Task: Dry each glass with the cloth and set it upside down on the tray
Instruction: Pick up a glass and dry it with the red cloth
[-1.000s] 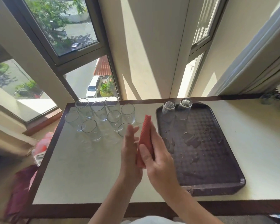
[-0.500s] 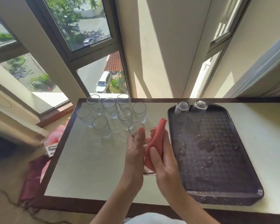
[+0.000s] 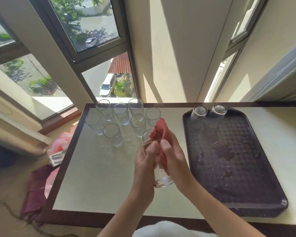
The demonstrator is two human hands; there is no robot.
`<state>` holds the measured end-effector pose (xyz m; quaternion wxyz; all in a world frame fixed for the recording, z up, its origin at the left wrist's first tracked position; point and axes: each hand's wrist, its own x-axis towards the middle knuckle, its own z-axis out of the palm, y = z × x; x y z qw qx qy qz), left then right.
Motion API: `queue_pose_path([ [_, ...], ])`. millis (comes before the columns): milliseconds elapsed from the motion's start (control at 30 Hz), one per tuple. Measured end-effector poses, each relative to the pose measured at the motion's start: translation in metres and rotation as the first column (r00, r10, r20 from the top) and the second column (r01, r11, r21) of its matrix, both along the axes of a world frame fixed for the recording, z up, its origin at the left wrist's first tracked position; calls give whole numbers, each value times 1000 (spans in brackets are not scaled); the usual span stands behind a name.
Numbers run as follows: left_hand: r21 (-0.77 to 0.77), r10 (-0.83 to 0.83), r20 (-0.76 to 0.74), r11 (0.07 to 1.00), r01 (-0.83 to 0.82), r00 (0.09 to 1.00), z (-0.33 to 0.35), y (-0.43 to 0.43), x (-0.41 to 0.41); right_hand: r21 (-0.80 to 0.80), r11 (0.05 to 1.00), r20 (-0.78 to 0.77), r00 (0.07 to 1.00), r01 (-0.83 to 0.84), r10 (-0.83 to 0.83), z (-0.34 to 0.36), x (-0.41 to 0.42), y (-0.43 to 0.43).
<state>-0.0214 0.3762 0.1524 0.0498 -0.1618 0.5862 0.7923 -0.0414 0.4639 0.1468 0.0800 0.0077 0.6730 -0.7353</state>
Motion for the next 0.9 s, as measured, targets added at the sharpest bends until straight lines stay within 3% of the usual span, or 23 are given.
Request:
queue_pose_path([
  [100, 108, 14, 14, 994, -15, 1000, -4, -6, 4, -75, 997, 86, 996, 9, -2, 5, 5, -6],
  [200, 177, -2, -24, 984, 6, 1000, -6, -22, 5, -256, 966, 183, 983, 23, 26, -1, 22, -10],
  [333, 67, -29, -113, 997, 36, 993, 3, -33, 7, -469, 871, 469, 877, 144, 107, 5, 20, -14],
  [433, -57, -100, -232, 994, 89, 967, 7, -39, 6, -576, 763, 590, 795, 295, 139, 12, 9, -19],
  [600, -104, -76, -272, 993, 49, 959, -3, -62, 0, -597, 709, 627, 770, 375, 120, 4, 20, -28],
  [733, -225, -205, -318, 965, 137, 926, -9, -57, 6, -555, 717, 709, 690, 422, 142, -2, 19, -31],
  [900, -252, -226, -346, 957, 142, 911, -11, -54, 0, -573, 694, 690, 714, 436, 121, -4, 26, -34],
])
